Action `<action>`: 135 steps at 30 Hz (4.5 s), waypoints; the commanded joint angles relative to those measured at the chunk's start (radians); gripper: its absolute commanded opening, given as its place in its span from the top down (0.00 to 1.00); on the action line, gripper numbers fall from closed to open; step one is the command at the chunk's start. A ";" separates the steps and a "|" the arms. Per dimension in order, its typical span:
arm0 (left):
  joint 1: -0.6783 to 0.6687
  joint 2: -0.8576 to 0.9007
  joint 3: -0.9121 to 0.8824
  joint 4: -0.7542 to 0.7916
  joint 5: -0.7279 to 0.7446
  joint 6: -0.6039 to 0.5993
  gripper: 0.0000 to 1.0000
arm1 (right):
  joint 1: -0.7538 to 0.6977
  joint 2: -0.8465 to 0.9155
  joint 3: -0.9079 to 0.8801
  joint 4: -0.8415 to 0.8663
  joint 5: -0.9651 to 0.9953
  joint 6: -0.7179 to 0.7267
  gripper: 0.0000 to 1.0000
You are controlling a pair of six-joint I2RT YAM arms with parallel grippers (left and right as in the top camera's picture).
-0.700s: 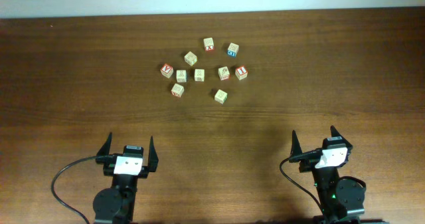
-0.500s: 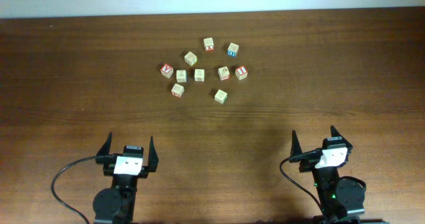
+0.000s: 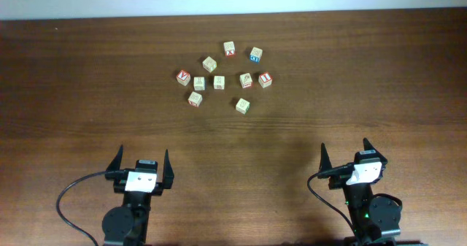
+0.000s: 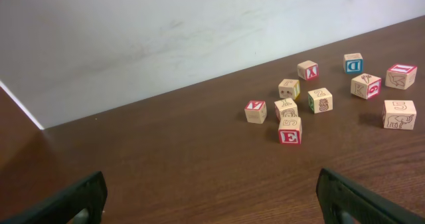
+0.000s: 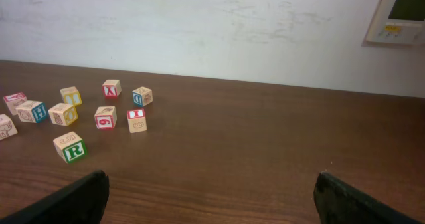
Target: Rotate 5 blocks
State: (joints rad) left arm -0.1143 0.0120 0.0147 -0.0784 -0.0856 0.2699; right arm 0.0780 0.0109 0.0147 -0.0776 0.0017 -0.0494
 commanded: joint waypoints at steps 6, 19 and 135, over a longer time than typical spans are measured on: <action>0.006 0.000 -0.006 0.002 0.011 0.012 0.01 | -0.006 -0.004 -0.009 -0.001 0.006 0.001 0.01; 0.006 0.000 -0.006 0.002 0.011 0.012 0.01 | -0.006 -0.004 -0.009 -0.001 0.006 0.001 0.01; 0.096 1.663 1.478 -0.776 -0.121 -0.467 0.01 | 0.477 2.197 1.904 -1.074 -0.116 0.572 0.81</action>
State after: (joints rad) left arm -0.0200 1.6760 1.4776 -0.8532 -0.1959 -0.1844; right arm 0.5068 2.1975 2.0109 -1.1988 -0.1902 0.4164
